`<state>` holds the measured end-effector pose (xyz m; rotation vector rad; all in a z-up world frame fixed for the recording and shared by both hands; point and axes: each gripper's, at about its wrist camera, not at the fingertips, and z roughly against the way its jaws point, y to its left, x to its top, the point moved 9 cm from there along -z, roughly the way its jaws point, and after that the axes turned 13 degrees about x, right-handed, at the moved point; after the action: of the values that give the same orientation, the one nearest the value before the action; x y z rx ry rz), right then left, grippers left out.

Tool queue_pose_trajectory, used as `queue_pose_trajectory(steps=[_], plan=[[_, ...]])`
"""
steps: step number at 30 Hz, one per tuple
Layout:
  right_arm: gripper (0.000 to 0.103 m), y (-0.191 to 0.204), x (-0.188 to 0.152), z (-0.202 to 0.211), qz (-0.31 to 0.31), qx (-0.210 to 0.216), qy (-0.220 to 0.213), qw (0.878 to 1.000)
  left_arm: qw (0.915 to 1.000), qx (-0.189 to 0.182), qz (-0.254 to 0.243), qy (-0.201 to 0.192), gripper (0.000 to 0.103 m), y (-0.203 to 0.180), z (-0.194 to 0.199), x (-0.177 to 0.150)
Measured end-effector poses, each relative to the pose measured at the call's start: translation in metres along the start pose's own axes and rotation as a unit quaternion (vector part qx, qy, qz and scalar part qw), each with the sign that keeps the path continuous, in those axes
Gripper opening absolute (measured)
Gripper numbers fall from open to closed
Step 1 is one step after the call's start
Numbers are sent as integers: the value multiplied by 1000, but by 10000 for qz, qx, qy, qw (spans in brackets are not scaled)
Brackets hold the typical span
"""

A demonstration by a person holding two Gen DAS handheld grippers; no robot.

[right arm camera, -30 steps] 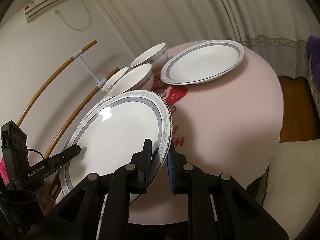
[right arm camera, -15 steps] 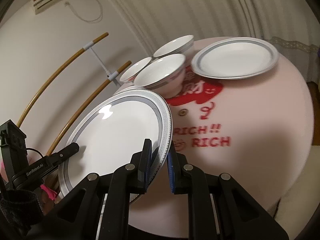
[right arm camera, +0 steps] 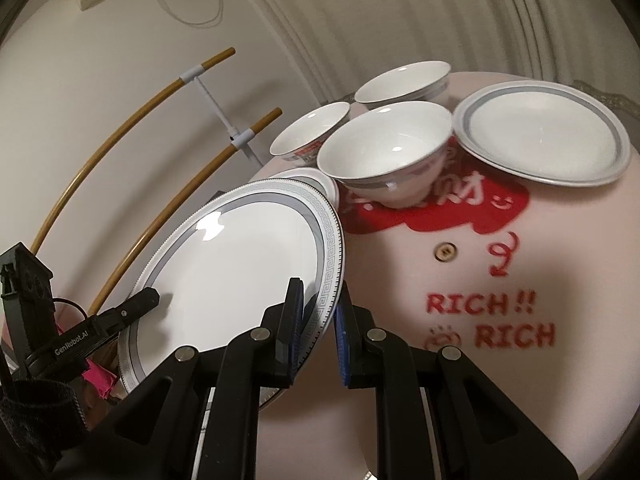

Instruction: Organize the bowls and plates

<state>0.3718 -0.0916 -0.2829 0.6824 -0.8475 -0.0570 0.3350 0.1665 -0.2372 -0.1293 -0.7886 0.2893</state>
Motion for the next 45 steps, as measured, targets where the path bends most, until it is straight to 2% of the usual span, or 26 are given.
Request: queue_pose_trajectory(steps=[10,25,45], plan=[[15,-2,13,-19,-9,-30,94,10000,10000,35,40,73,12,1,-31,22],[15,1,11,-31,-64,-254,215,9994,9995,63,31,297,12,-6,-80,45],[18,0,15,-35,59,-942,366,9949,9993,-1,100,355,13,-1,-92,44]])
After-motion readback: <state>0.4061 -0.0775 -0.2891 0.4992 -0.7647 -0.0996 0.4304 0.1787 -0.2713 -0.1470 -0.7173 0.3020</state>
